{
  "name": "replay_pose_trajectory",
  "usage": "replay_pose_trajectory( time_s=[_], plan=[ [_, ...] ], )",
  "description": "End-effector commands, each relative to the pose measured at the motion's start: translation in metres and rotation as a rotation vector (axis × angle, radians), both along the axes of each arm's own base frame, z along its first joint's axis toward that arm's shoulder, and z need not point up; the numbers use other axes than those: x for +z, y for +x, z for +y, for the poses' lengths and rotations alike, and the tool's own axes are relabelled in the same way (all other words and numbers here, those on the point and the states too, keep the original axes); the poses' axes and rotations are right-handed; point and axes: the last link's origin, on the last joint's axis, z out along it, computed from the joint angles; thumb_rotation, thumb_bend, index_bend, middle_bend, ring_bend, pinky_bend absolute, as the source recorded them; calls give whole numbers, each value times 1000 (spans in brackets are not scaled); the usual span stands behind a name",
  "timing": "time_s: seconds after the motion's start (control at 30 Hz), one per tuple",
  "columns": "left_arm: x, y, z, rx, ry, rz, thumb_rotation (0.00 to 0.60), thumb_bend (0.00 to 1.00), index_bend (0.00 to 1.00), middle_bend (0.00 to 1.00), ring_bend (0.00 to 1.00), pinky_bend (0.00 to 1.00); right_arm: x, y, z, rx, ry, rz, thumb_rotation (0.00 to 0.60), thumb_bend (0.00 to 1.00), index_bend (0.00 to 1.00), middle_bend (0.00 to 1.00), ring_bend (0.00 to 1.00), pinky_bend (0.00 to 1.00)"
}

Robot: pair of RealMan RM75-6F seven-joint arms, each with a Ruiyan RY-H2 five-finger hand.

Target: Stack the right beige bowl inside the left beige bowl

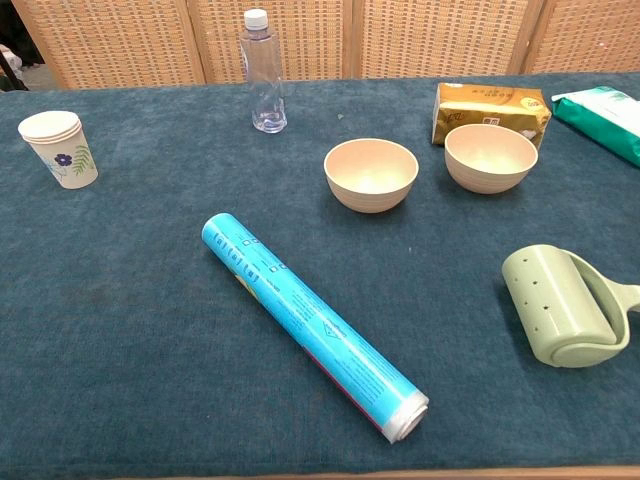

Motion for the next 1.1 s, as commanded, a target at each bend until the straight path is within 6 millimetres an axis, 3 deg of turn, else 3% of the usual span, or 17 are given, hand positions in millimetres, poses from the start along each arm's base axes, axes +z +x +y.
replay_pose_trajectory(
  time_s=[0.03,0.17,0.3,0.53,0.77,1.1],
  plan=[
    [0,0,0,1,0,0,600,0,0,0,0,63,0,0,0,0,1,0,600,0,0,0,0,0],
    [0,-1,1,7,3,2,600,0,0,0,0,63,-2,2,-1,5,11,-1,600,0,0,0,0,0],
    [-1,-1,4,13,4,10,600,0,0,0,0,63,-15,16,-14,60,65,32,600,0,0,0,0,0],
    [-6,-2,11,27,8,31,600,0,0,0,0,62,-43,62,-65,191,185,138,600,0,0,0,0,0],
    [-2,-5,15,51,24,14,600,0,0,0,0,63,-66,95,-99,250,243,209,600,0,0,0,0,0],
    [1,-10,19,79,27,4,600,0,0,0,0,63,-113,103,-145,183,344,255,600,0,0,0,0,0]
  ],
)
